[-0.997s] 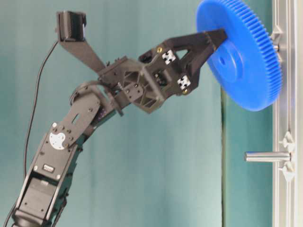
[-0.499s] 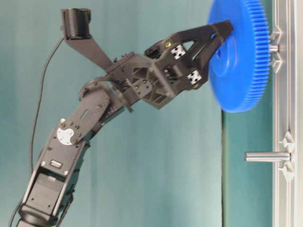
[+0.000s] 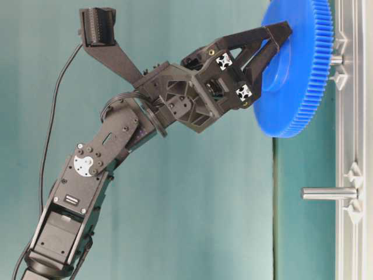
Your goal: Insert the large gear onto the shaft.
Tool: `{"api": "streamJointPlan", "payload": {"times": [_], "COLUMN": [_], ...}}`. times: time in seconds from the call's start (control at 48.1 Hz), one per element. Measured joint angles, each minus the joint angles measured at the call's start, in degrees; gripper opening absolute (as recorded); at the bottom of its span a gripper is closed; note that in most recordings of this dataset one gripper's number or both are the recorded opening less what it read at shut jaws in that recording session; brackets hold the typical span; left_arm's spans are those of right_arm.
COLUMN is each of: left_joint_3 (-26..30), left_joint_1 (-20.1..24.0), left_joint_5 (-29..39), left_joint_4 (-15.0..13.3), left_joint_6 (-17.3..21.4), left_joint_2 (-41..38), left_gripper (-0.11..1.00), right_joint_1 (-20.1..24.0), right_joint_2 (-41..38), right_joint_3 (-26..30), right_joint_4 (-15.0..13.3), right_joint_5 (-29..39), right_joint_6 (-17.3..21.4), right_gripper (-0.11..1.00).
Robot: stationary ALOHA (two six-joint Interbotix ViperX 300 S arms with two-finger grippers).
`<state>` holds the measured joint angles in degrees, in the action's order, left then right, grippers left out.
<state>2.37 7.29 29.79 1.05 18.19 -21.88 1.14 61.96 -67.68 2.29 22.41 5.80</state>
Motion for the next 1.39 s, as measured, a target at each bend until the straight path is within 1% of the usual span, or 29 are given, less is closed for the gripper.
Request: {"api": "streamJointPlan", "payload": {"times": [0.81, 0.997, 1.392], "left_joint_3": [2.5, 3.8, 4.2], "left_joint_1": [0.0, -0.7, -1.1], "left_joint_5": [-0.3, -0.1, 0.1], "left_joint_4": [0.0, 0.1, 0.0], "left_joint_6": [0.4, 0.4, 0.4], "left_joint_2": [-1.1, -1.1, -1.1], "left_gripper": [0.84, 0.84, 0.83], "right_joint_1": [0.0, 0.0, 0.0], "right_joint_2": [0.0, 0.0, 0.0], "right_joint_3": [-0.5, -0.5, -0.5], "right_joint_4": [-0.1, -0.1, 0.0], "right_joint_5": [-1.1, -1.1, -1.1], "right_joint_6": [0.1, 0.1, 0.1], "right_gripper": [0.13, 0.13, 0.13]}}
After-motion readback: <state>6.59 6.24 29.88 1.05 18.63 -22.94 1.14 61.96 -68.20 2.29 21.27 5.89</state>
